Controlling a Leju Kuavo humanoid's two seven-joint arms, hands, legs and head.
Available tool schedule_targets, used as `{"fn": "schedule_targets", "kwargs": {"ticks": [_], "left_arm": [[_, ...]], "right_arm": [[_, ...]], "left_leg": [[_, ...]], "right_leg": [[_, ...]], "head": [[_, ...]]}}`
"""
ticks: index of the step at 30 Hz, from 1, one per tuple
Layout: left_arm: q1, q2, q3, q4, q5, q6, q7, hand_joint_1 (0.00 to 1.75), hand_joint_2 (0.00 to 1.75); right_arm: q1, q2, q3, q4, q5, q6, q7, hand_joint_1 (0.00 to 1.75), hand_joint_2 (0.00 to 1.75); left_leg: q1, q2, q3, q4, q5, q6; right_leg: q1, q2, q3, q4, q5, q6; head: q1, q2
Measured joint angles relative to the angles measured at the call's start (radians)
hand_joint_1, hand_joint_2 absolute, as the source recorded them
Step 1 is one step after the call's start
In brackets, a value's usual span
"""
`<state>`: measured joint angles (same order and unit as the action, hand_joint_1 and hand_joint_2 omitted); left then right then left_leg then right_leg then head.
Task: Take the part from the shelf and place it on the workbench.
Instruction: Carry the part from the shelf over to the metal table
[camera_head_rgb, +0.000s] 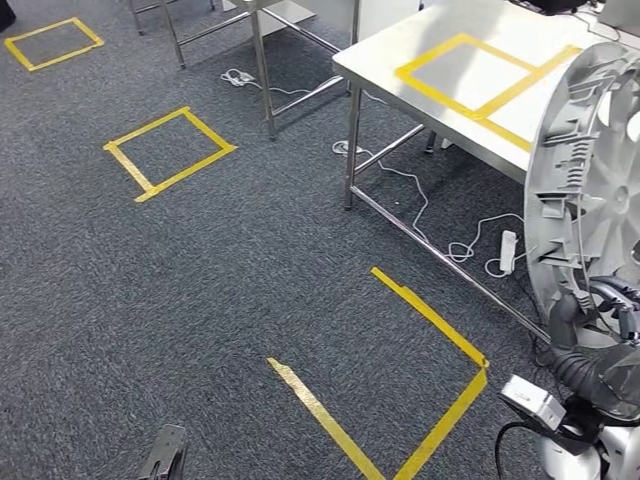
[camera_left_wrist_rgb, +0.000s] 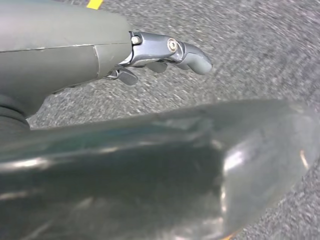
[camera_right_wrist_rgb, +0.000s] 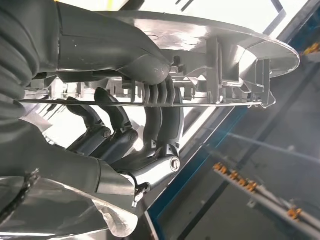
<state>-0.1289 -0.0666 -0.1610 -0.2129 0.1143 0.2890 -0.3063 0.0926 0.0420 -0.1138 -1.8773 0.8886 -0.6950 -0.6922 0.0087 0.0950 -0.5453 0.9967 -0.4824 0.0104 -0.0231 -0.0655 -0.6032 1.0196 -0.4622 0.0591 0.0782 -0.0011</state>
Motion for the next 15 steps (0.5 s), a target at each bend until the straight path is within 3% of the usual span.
{"fn": "schedule_targets", "kwargs": {"ticks": [1,3,4,6,8,9,10,11,12,14,15], "left_arm": [[0.000,0.000,0.000,0.000,0.000,0.000,0.000,0.00,0.00],[-0.001,0.000,0.000,0.000,0.000,0.000,0.000,0.00,0.00],[-0.002,0.000,0.000,-0.001,0.000,0.000,-0.001,0.00,0.00],[-0.003,0.000,0.000,-0.002,0.001,0.000,-0.004,0.00,0.00],[0.001,0.000,0.000,-0.002,0.003,0.000,-0.009,0.00,0.00],[0.005,0.000,0.000,-0.002,0.004,0.001,-0.011,0.00,0.00],[0.008,0.000,0.000,-0.002,0.005,0.001,-0.013,0.00,0.00],[0.010,0.000,0.000,-0.002,0.005,0.001,-0.014,0.00,0.00],[0.010,0.000,0.000,-0.002,0.006,0.002,-0.015,0.00,0.00],[0.009,0.004,0.000,-0.002,0.007,0.005,-0.016,0.00,0.00],[0.010,0.006,0.000,-0.002,0.008,0.006,-0.016,0.00,0.00]], "right_arm": [[-0.002,0.000,0.000,0.001,0.000,0.000,0.000,1.75,1.75],[-0.003,0.000,-0.001,0.003,-0.001,0.000,0.000,1.75,1.75],[-0.002,0.000,-0.001,0.003,-0.001,0.000,0.000,1.75,1.75],[0.000,0.000,-0.002,0.004,-0.003,0.000,0.001,1.75,1.75],[0.000,0.000,-0.002,0.005,-0.005,0.000,0.001,1.75,1.75],[0.001,0.000,-0.003,0.006,-0.005,0.000,0.001,1.75,1.75],[0.002,0.000,-0.003,0.007,-0.006,0.000,0.001,1.75,1.75],[0.003,0.000,-0.003,0.007,-0.006,0.000,0.001,1.75,1.75],[0.005,0.000,-0.003,0.007,-0.007,0.000,0.001,1.75,1.75],[0.007,0.000,-0.005,0.007,-0.008,0.000,0.001,1.75,1.75],[0.009,0.000,-0.005,0.008,-0.008,0.000,0.001,1.75,1.75]], "left_leg": [[-0.003,0.009,0.002,0.002,-0.003,-0.005],[-0.003,0.026,0.006,0.003,-0.007,-0.016],[-0.001,0.019,0.007,0.008,-0.014,-0.021],[0.004,-0.026,-0.013,0.064,-0.054,-0.028],[0.006,-0.074,-0.075,0.197,-0.117,-0.027],[0.005,-0.084,-0.108,0.261,-0.137,-0.026],[0.004,-0.087,-0.130,0.297,-0.139,-0.023],[0.003,-0.089,-0.135,0.294,-0.118,-0.019],[0.001,-0.095,-0.122,0.251,-0.081,-0.012],[-0.002,-0.143,-0.074,0.118,-0.002,0.005],[-0.003,-0.169,-0.054,0.066,0.020,0.012]], "right_leg": [[0.003,-0.006,0.009,-0.016,0.000,-0.008],[0.008,0.015,0.008,-0.014,-0.001,-0.027],[0.007,0.025,0.008,-0.015,-0.001,-0.033],[0.004,0.048,0.011,-0.017,0.001,-0.048],[0.004,0.073,0.012,-0.016,0.000,-0.056],[0.006,0.089,0.012,-0.016,0.000,-0.058],[0.009,0.105,0.013,-0.015,0.000,-0.059],[0.011,0.122,0.014,-0.014,-0.001,-0.060],[0.012,0.139,0.016,-0.014,-0.001,-0.060],[0.012,0.169,0.016,-0.013,-0.001,-0.059],[0.010,0.183,0.014,-0.013,-0.001,-0.057]], "head": [[0.000,0.000],[0.000,0.000],[0.000,0.000],[-0.004,0.000],[-0.009,0.000],[-0.010,0.000],[-0.010,0.000],[-0.010,0.000],[-0.010,0.000],[-0.010,0.000],[-0.010,0.000]]}}
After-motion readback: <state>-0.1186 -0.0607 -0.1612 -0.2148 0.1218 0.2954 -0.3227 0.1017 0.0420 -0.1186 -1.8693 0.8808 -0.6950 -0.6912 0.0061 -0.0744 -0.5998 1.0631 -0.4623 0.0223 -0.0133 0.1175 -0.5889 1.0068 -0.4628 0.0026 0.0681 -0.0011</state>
